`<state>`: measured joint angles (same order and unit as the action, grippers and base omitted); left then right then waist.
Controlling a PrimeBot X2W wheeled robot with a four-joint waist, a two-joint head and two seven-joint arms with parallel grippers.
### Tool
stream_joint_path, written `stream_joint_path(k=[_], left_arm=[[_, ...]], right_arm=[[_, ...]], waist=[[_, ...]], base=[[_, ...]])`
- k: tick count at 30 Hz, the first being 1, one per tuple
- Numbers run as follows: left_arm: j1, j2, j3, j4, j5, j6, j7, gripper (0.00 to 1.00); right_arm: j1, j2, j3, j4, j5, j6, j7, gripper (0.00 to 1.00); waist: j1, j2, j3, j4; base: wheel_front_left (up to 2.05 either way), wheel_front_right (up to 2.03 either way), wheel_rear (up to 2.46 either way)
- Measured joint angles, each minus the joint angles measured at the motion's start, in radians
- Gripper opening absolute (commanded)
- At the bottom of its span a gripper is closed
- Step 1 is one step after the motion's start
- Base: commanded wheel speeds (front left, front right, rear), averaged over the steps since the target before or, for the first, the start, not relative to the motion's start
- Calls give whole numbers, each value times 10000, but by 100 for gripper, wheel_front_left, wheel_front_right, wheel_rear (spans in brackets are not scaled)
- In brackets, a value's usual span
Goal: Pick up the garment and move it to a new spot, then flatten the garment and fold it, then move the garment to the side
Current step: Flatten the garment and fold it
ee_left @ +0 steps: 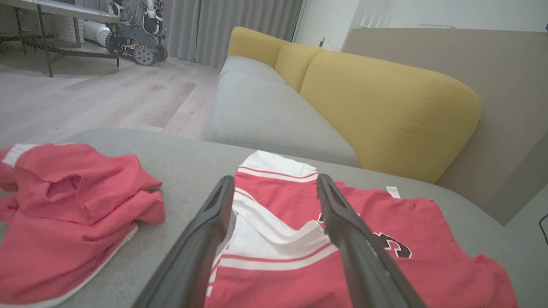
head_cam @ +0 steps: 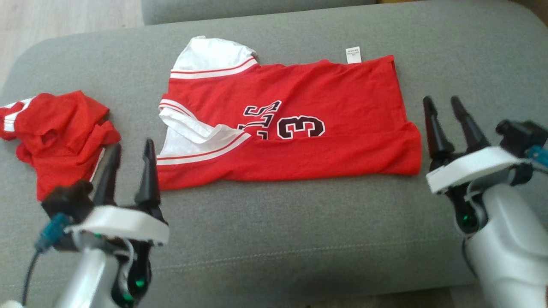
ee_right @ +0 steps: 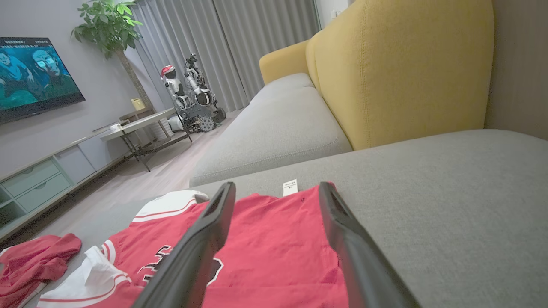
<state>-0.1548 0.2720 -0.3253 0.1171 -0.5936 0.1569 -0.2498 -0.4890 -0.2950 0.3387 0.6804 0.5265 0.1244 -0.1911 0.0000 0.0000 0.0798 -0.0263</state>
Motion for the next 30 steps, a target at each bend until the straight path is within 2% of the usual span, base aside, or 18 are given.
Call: stream_joint_path(k=[4, 10, 13, 20, 30], left_arm=[[330, -412, 219, 253, 316, -295, 0, 100], [190, -525, 431, 1327, 884, -527, 0, 100], [-80, -520, 395, 2228, 1112, -495, 23, 100], [-1176, -495, 311, 4445, 1379, -63, 566, 100], [-1918, -468, 351, 6034, 1434, 146, 767, 100]], right_arm=[[532, 474, -575, -460, -740, 0, -46, 100], [869, 924, -1319, -1371, -1553, 0, 318, 100], [972, 1126, -1459, -1910, -1810, 0, 568, 100], [1380, 1427, -1747, -2909, -2232, 0, 984, 100], [1424, 1549, -1860, -3469, -2330, 0, 1147, 100]], waist=[[0, 0, 115, -85], [0, 0, 283, -299], [0, 0, 377, -460], [0, 0, 704, -902], [0, 0, 1003, -1247]], base=[[0, 0, 0], [0, 0, 0], [0, 0, 0], [0, 0, 0], [0, 0, 0]])
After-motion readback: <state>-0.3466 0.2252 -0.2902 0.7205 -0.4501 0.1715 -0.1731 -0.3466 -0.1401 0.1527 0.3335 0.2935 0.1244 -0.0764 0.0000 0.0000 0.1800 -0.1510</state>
